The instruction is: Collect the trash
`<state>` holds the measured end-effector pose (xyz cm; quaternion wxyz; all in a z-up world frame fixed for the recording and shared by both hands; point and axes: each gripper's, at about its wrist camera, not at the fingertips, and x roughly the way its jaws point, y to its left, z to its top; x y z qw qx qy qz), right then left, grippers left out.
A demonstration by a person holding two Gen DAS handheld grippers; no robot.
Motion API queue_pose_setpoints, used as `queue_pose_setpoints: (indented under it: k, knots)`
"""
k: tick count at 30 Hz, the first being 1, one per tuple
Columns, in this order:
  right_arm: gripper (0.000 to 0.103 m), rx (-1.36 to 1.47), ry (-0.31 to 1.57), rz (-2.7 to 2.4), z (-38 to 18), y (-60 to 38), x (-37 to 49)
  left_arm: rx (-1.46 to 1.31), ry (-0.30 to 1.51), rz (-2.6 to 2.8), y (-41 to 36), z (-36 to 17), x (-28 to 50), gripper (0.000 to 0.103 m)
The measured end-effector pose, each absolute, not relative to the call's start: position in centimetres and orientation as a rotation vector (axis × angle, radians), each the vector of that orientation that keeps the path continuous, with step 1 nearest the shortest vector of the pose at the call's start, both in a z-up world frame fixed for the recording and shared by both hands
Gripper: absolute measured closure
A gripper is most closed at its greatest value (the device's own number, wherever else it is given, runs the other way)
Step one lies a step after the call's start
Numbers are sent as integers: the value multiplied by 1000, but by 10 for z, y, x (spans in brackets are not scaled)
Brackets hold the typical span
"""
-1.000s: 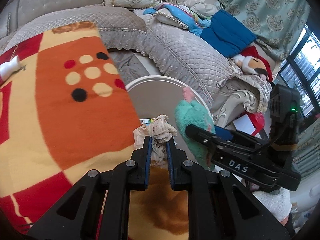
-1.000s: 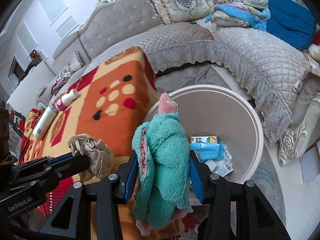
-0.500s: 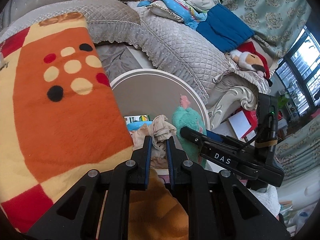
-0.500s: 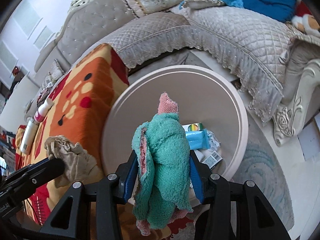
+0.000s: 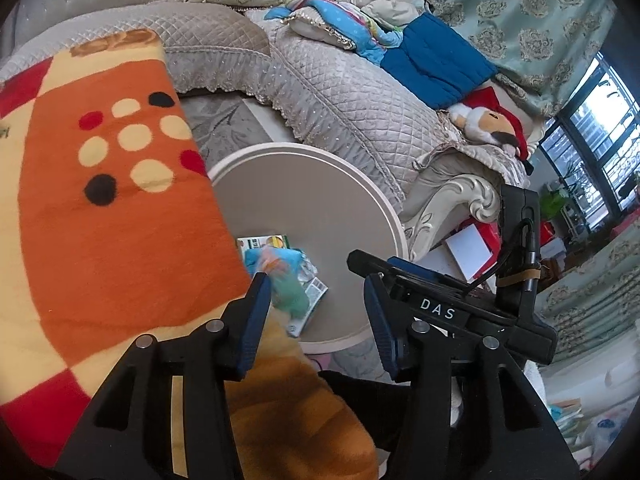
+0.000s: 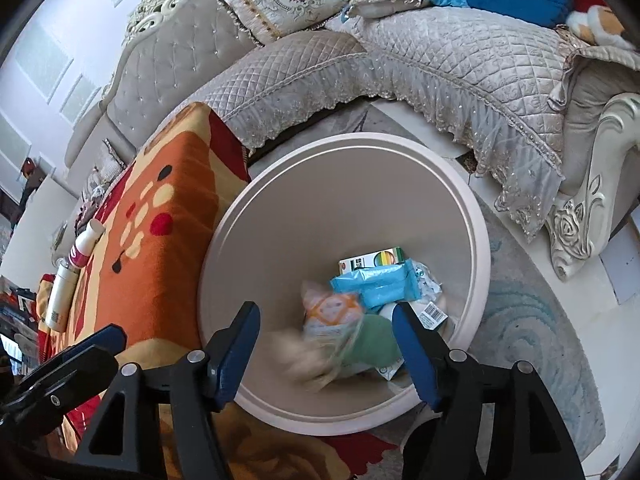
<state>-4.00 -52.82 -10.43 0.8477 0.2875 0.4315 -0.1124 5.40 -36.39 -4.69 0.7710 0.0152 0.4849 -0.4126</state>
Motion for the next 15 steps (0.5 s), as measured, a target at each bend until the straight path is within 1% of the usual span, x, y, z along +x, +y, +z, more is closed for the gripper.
queue_pose_setpoints:
  k: [8,15]
  knots:
    - [37,531,899,-224,-90,-505,-48,86,954,-778,-341,-39,43,56]
    - [36,419,829,-235,-58,-470,-61,93,845,-652,-308,-30,38,56]
